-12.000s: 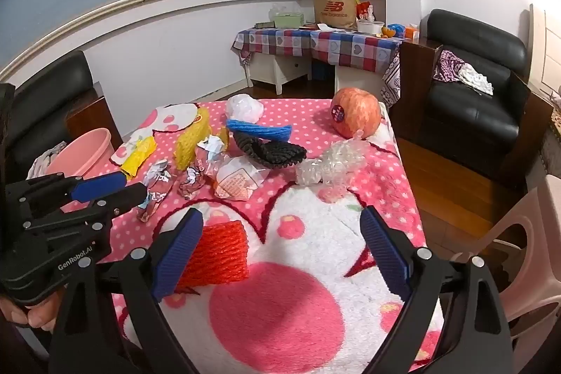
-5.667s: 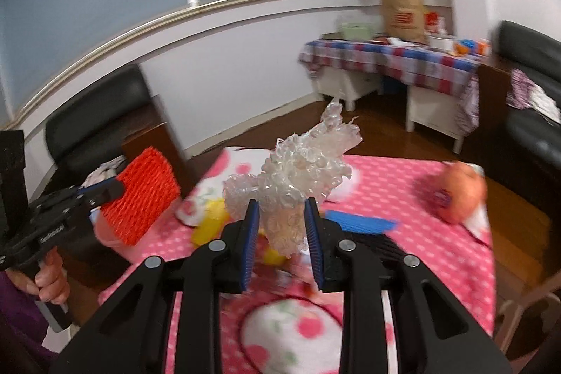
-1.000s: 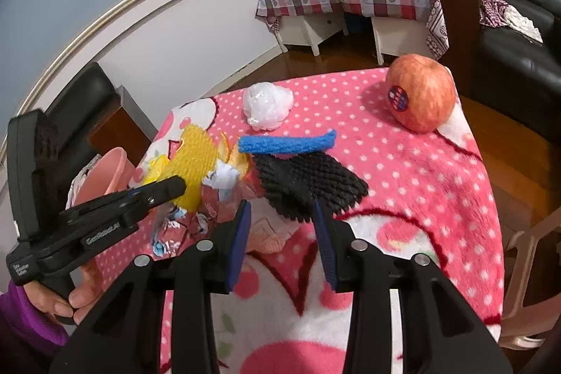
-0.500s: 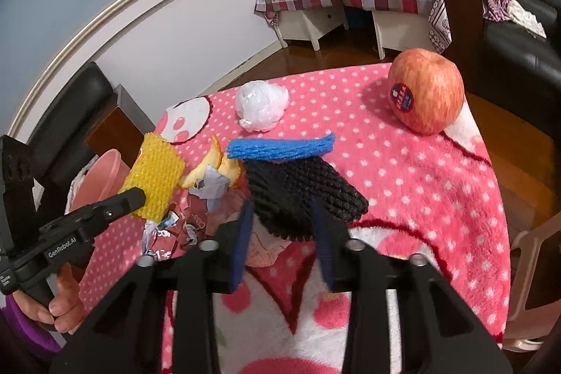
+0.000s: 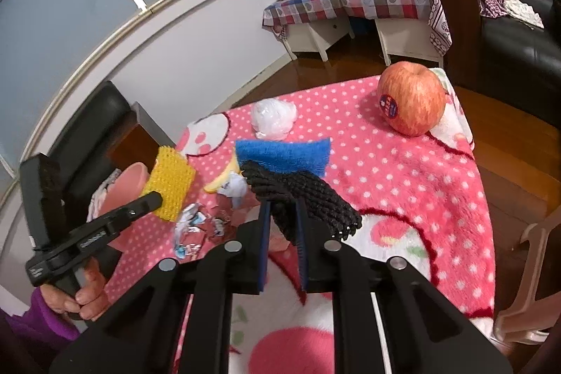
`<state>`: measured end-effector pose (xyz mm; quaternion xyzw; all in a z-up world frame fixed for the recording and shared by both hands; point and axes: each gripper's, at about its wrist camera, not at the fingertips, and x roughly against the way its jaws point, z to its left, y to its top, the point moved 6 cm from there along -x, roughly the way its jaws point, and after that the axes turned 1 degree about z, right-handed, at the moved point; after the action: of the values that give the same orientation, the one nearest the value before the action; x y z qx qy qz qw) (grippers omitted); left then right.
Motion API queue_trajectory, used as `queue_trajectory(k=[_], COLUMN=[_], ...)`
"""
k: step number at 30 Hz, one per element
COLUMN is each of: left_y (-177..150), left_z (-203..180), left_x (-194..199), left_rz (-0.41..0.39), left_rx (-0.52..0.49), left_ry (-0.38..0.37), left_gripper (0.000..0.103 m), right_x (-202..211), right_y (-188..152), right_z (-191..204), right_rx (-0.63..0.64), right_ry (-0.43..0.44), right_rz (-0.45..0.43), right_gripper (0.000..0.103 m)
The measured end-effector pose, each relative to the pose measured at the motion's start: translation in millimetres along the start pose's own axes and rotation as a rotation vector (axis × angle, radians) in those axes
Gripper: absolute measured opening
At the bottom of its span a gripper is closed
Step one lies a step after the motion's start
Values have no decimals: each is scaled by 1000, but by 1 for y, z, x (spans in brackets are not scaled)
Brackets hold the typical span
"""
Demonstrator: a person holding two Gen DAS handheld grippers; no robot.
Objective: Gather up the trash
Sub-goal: 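Grasp the yellow foam mesh net with the left gripper while the right gripper grasps the black mesh net, then carry the yellow and black mesh nets with both grippers over the pink bucket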
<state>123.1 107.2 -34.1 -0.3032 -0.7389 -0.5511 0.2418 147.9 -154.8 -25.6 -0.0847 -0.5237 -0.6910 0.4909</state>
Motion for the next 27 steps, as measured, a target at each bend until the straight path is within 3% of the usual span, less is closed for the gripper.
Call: queue_trajectory(k=[13,27], left_y=[-3,-2], left_z=[11,50], left_x=[30,64], left_rz=[-53,-116], left_rx=[15,77], left_ry=[28,93], left_gripper=[10,10], right_x=[33,10], right_y=[12,26], right_z=[16,71], right_rx=[15,96], right_ry=[38,124], right_rz=[-76,-57], right_gripper=[14,14])
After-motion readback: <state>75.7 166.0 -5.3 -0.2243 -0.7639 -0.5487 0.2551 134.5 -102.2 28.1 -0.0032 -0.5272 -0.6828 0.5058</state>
